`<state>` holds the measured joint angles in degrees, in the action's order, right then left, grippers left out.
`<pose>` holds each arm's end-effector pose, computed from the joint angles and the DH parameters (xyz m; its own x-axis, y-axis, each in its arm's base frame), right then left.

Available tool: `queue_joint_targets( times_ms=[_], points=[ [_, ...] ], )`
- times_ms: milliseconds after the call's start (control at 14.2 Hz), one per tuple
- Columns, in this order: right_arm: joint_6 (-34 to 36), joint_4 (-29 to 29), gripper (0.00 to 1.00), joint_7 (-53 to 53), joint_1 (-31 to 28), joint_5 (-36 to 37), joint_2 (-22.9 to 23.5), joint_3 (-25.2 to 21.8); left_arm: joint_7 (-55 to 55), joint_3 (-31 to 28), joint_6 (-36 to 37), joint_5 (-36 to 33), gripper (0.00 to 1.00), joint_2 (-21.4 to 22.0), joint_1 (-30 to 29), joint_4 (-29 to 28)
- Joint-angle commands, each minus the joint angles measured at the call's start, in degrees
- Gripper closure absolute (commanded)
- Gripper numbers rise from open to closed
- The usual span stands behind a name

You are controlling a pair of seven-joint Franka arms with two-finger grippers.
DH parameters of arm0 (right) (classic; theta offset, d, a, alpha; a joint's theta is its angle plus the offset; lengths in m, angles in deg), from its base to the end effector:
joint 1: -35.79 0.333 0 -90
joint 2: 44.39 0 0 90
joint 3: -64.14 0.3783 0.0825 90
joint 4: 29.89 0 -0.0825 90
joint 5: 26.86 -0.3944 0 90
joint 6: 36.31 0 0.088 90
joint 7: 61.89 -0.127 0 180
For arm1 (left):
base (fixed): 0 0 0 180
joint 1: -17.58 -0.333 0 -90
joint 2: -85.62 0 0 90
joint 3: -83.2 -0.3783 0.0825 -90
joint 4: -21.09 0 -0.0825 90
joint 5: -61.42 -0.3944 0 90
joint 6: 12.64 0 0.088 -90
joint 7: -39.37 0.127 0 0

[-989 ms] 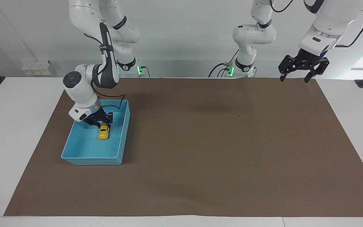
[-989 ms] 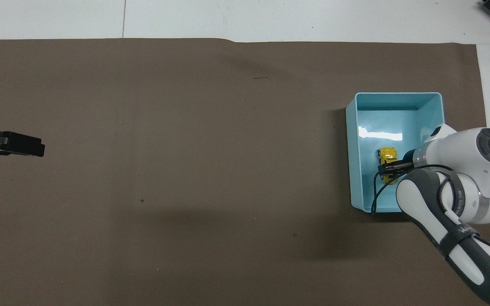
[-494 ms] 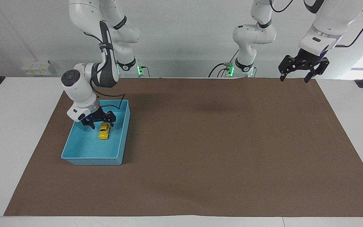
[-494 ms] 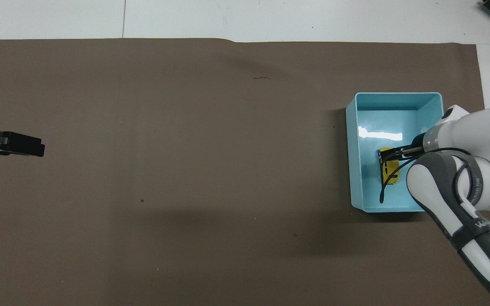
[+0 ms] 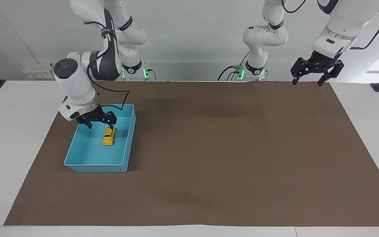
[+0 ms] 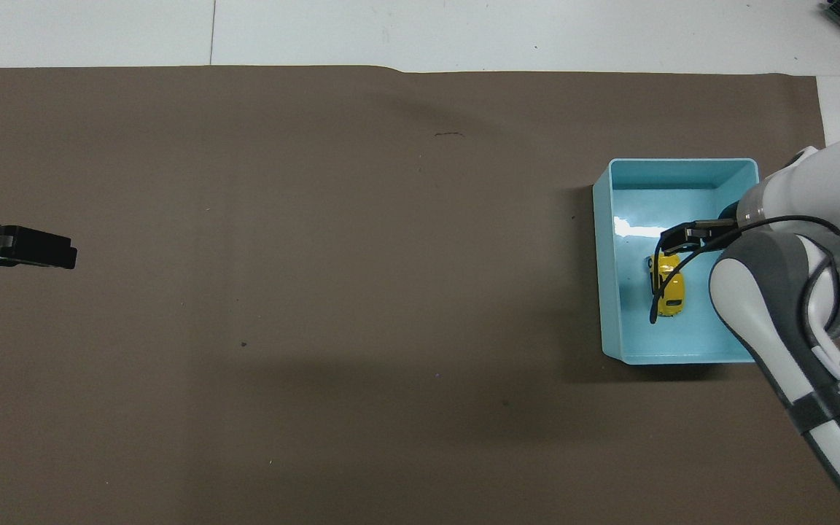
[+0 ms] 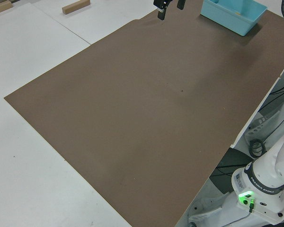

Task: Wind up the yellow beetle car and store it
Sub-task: 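Open the right gripper to release the car in the box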

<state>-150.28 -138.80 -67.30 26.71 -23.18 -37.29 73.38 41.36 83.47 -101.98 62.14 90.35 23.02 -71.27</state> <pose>0.6025 -0.0069 0.4703 0.9974 -0.0660 -0.0305 -0.0647 -0.9971 0.0410 0.5306 -0.0548 0.6912 0.9905 -0.1341 0.0302 -0.1345 -0.9909 0.0111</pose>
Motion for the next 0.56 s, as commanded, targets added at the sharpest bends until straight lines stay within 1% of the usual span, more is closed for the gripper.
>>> queue_joint_targets(
  times_ms=[0, 71, 212, 282, 494],
  points=[
    [2.88, 1.24, 0.00, -4.61, -0.41, 0.10, -2.60, 1.04, 1.00, 0.61, 0.83, 0.86, 0.00, 0.80, -1.22, -0.10],
    [3.75, 1.42, 0.00, -4.88, -0.50, -0.95, -3.57, 1.92, 1.00, 0.61, 0.83, 0.86, 0.00, 0.80, -1.22, -0.10],
    [4.63, 1.94, 0.00, -6.37, -0.50, -4.81, -5.42, 2.01, 1.00, 0.61, 0.83, 0.86, 0.00, 0.80, -1.22, -0.10],
    [6.20, 2.82, 0.00, -6.37, -0.50, -4.91, -5.86, 2.01, 1.00, 0.61, 0.83, 0.86, 0.00, 0.80, -1.22, -0.10],
    [11.65, 8.26, 0.00, -5.59, -0.50, -4.83, -5.25, 2.10, 1.00, 0.61, 0.83, 0.86, 0.00, 0.80, -1.22, -0.10]
  ],
)
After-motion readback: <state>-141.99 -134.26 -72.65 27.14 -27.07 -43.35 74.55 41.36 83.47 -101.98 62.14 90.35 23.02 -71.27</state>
